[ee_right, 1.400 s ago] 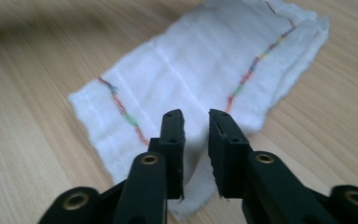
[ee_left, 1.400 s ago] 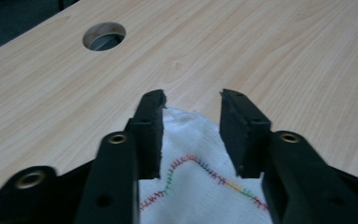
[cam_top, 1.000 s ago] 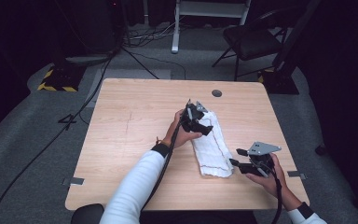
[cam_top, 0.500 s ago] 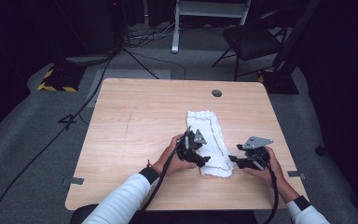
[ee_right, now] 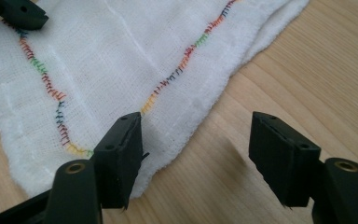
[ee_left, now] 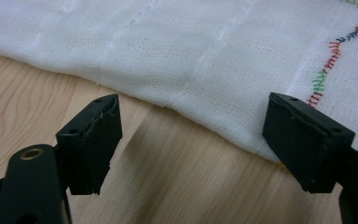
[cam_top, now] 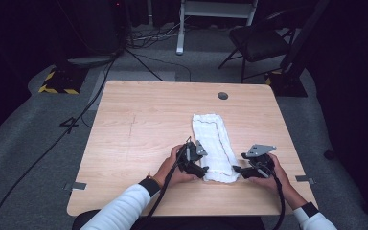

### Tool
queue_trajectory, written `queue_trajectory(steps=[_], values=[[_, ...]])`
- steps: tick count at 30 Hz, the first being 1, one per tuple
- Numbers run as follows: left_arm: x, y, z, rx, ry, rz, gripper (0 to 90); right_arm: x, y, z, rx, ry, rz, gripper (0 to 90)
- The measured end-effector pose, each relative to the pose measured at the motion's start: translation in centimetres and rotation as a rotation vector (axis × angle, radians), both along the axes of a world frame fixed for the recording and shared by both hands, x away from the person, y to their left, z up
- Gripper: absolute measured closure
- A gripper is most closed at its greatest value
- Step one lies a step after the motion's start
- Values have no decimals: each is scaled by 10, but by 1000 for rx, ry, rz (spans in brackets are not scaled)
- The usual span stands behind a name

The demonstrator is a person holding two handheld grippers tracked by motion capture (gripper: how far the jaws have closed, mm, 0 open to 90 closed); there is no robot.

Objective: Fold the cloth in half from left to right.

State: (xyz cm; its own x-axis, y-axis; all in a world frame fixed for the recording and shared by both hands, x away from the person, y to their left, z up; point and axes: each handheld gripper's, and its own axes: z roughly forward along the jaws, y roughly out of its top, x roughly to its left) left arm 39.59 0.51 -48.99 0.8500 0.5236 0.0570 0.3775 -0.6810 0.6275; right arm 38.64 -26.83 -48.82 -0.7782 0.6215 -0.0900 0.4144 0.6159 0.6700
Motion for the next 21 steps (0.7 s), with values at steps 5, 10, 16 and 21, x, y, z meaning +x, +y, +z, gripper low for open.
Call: queue_trajectory(steps=[5,10,16,21], values=[[-12,14,1,17,-8,2,200,-9,11,0,3,9,40,353],[-21,30,-1,-6,8,17,200,-18,23,0,4,17,84,347],[-37,49,-2,-29,34,30,200,-30,40,0,8,32,145,327],[-54,62,3,-13,12,4,200,-35,46,3,9,22,182,304]])
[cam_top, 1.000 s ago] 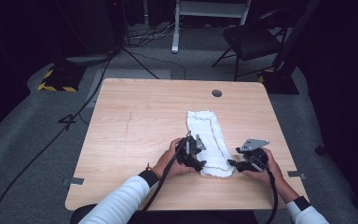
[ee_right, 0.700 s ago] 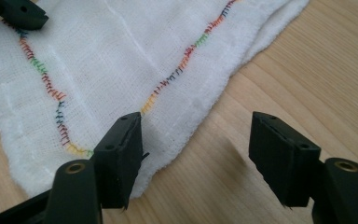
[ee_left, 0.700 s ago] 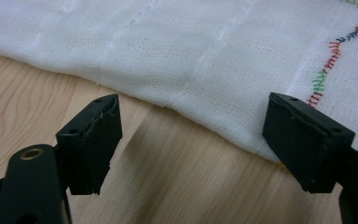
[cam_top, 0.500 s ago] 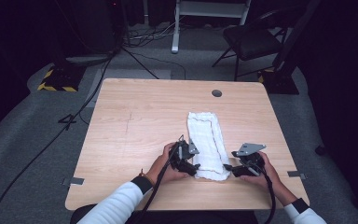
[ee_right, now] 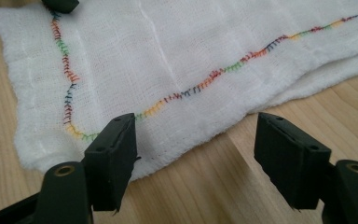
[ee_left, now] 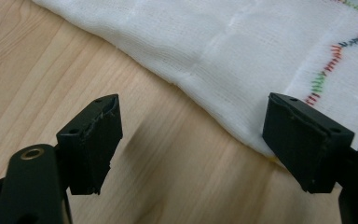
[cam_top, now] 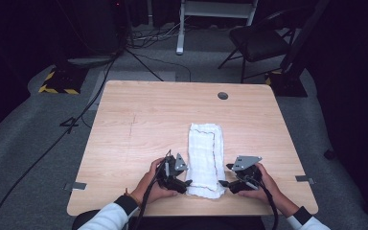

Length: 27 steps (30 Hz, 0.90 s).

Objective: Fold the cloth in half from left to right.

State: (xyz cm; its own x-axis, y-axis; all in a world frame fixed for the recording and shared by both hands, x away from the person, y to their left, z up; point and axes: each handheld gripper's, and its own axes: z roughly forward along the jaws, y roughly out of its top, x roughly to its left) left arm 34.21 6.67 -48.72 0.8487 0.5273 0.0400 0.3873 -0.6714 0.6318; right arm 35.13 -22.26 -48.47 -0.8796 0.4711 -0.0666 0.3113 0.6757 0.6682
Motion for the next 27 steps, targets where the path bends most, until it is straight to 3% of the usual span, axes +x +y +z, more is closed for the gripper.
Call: queue_trajectory(steps=[3,5,6,8,10,12,13,14,17,18,19,20,27], values=[[0,5,5,0,-12,-13,193,4,-5,7,16,-22,-15,305],[6,10,11,-23,-24,-12,191,8,-7,10,28,-29,-26,308],[9,11,13,-31,-30,-4,194,16,-12,16,53,-44,-52,320],[22,13,19,-41,-39,15,199,29,-14,20,54,-66,-85,330],[42,13,25,-38,-61,43,202,45,-13,22,23,-107,-120,340],[58,12,28,-49,-60,67,200,60,-12,23,25,-101,-145,348],[77,8,31,-54,-69,90,201,69,-10,24,34,-102,-162,355],[77,8,31,-54,-69,90,205,76,-8,24,29,-109,-171,360],[101,1,30,-104,-37,111,210,89,-3,24,36,-106,-184,366],[106,0,29,-105,-37,113,211,101,2,23,33,-106,-198,372],[114,-4,28,-97,-46,121,211,101,2,23,33,-106,-198,372],[121,-8,26,-97,-39,131,211,115,6,20,44,-102,-214,381],[157,-17,14,-90,-13,198,212,143,11,10,66,-72,-256,405]])
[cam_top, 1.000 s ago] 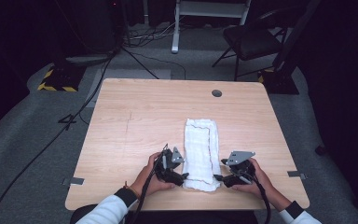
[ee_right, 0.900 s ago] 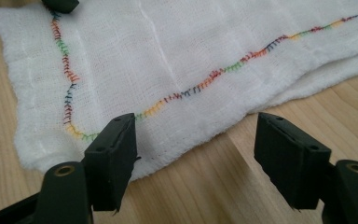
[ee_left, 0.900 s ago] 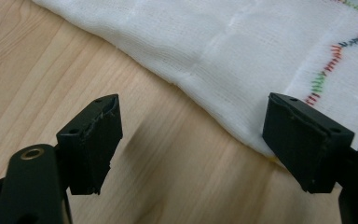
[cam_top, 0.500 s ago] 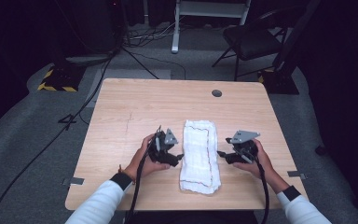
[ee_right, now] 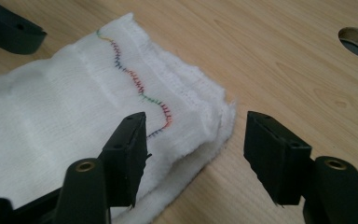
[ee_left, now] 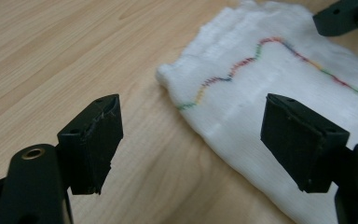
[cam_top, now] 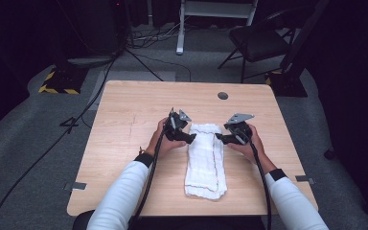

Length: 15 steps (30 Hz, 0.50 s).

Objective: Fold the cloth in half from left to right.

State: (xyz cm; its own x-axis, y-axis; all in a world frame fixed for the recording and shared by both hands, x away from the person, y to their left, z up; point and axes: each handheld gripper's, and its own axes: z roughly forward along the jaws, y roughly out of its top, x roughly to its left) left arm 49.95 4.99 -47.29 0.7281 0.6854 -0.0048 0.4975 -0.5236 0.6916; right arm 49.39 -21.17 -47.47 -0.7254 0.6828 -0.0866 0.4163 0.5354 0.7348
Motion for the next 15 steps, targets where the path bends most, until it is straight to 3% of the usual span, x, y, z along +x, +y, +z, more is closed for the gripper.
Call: queue_trajectory(steps=[3,4,6,10,15], values=[[13,0,-5,-20,20,30,217,12,4,-4,-5,18,-21,469],[15,-1,-6,-28,31,36,233,18,6,-6,10,47,-3,501],[22,-5,-12,-16,45,42,237,25,11,-9,-8,66,-26,510],[30,-12,-17,-11,55,35,227,30,14,-12,-20,79,-40,488],[33,-22,-21,12,52,27,218,37,9,-16,26,125,-64,435]])
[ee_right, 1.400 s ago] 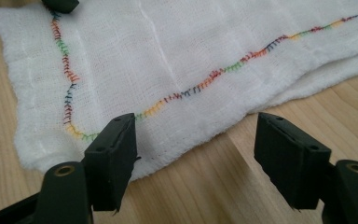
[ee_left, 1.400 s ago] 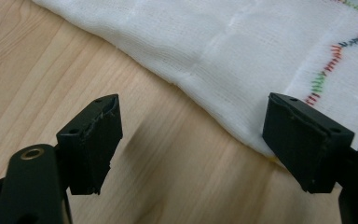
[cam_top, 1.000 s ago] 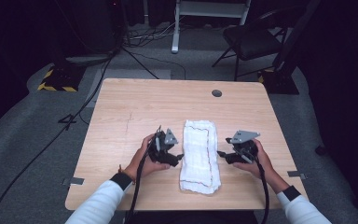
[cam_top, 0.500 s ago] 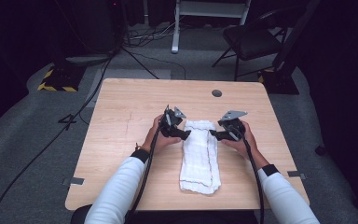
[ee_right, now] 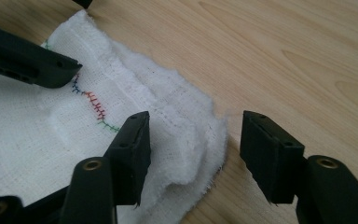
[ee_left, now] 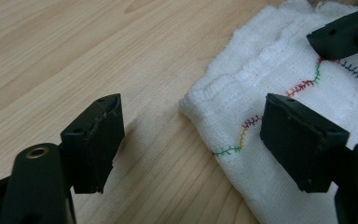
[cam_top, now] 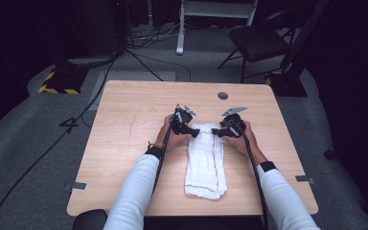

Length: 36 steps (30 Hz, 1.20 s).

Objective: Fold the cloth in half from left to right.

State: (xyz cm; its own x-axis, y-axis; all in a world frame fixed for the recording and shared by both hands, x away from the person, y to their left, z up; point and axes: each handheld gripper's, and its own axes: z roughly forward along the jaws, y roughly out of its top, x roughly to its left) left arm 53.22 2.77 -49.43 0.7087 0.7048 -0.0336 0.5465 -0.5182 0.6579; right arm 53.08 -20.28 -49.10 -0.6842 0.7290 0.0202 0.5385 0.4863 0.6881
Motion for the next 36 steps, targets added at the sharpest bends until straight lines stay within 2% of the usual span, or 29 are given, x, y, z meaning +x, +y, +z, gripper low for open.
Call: queue_trajectory(steps=[3,5,7,9,10,11,13,17,18,19,23,24,26,29,32,34,36], values=[[1,2,-2,-28,10,-3,231,0,-3,-1,26,18,-3,462],[0,2,-1,-24,12,-25,250,-1,-1,0,34,31,14,567],[-1,2,2,-29,26,-71,391,-2,1,1,37,42,34,671],[-1,2,3,-28,28,-107,520,-3,2,1,37,51,40,726],[-1,1,3,-31,27,-121,619,-3,3,2,35,49,50,774],[-1,1,4,-27,30,-136,619,-3,3,2,35,49,50,774],[1,1,5,-18,24,-148,694,-3,4,2,25,39,48,796],[5,1,7,-9,-2,-141,793,-3,9,5,-15,-17,29,810],[6,1,8,-13,-2,-133,793,-3,11,6,-25,-33,25,812],[8,2,10,-8,-17,-124,810,-4,13,11,-28,-69,17,815],[10,5,25,-34,-57,-102,825,-4,12,22,-2,-102,6,817],[10,6,28,-43,-67,-99,830,-4,12,29,-1,-127,5,818],[10,6,34,-57,-81,-96,832,-4,12,33,-2,-140,6,818],[12,8,45,-56,-109,-98,833,-4,13,47,-11,-191,9,819],[14,8,53,-53,-138,-86,833,-2,15,53,-14,-211,7,820],[15,9,58,-54,-144,-83,833,-1,16,59,-5,-235,2,821],[15,9,61,-56,-153,-83,834,-1,16,60,-1,-239,3,821]])
